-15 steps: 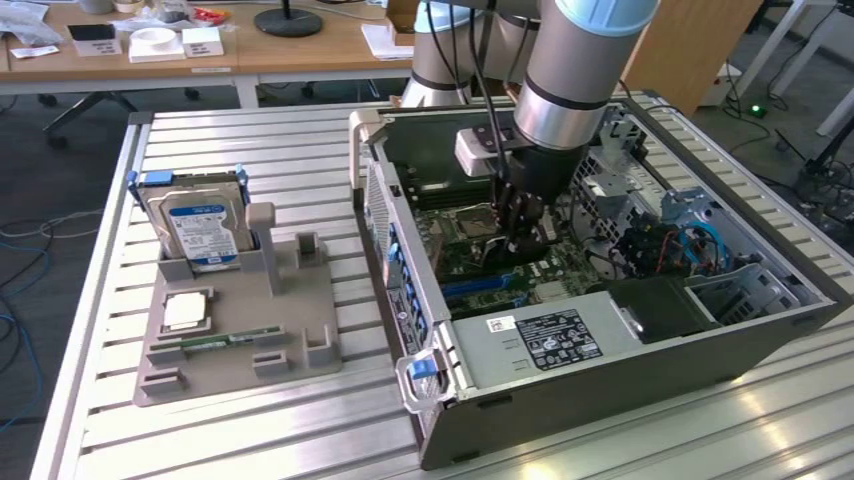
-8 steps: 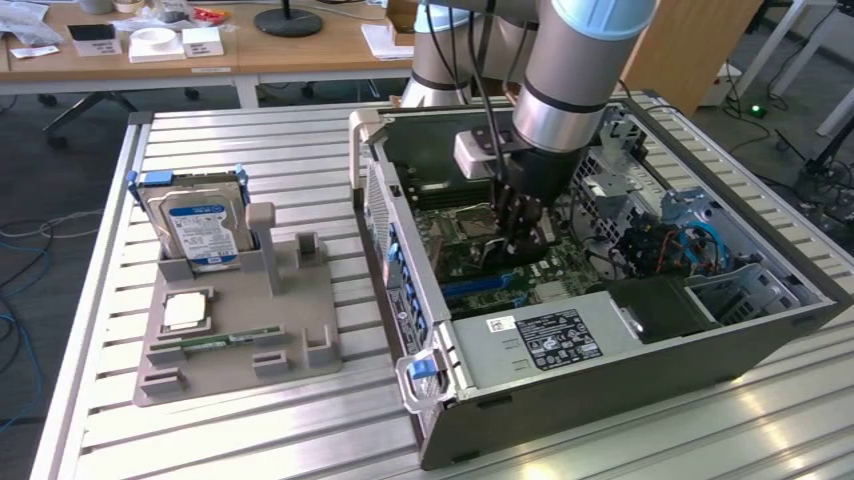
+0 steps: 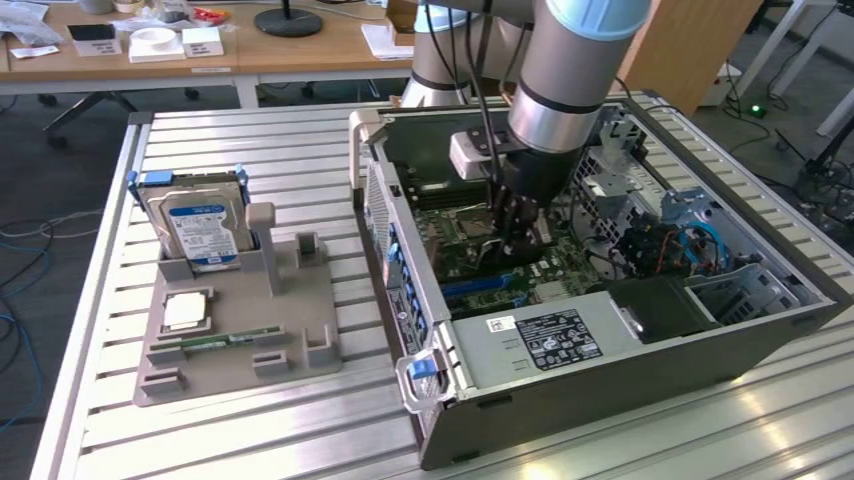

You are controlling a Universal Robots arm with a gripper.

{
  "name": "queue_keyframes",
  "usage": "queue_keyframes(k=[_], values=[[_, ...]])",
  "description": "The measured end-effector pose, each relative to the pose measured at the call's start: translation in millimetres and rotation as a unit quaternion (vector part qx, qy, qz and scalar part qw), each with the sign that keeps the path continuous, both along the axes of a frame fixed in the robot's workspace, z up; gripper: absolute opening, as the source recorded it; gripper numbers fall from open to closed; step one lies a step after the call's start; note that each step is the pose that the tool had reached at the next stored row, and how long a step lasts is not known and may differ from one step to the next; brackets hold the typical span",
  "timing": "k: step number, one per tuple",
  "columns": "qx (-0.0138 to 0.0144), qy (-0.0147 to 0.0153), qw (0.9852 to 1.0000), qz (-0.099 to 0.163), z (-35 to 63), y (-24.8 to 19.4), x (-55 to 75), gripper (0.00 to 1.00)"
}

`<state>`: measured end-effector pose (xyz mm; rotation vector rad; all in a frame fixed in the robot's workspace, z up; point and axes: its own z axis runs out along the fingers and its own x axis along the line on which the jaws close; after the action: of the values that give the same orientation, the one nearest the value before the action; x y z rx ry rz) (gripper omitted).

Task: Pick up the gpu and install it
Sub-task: 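Insert the gpu into the slot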

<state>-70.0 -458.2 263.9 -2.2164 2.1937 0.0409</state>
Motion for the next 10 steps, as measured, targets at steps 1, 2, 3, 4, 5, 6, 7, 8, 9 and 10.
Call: queue_keyframes(k=[1, 2, 3, 4, 5, 6, 7, 8, 9, 10], values=[[0.0, 0.0001, 1.0, 0.0, 0.0, -0.1, -0.4, 0.26], [-0.0001, 0.0, 1.0, 0.0, 0.0, -0.5, -0.5, 0.26], [-0.0001, 0.0, 1.0, 0.0, 0.0, -1.0, -0.7, 0.26], [-0.0001, 0.0001, 1.0, 0.0, 0.1, -1.7, -0.7, 0.26], [0.0, 0.0, 1.0, 0.0, 0.0, -2.5, -0.8, 0.26], [0.0, 0.0, 1.0, 0.0, 0.0, -2.9, -1.0, 0.26], [0.0, 0.0, 1.0, 0.0, 0.0, -3.1, -1.0, 0.26], [0.0, 0.0, 1.0, 0.0, 0.0, -3.1, -1.2, 0.26], [0.0, 0.0, 1.0, 0.0, 0.0, -3.1, -1.5, 0.26], [0.0, 0.0, 1.0, 0.0, 0.0, -3.2, -1.6, 0.26]])
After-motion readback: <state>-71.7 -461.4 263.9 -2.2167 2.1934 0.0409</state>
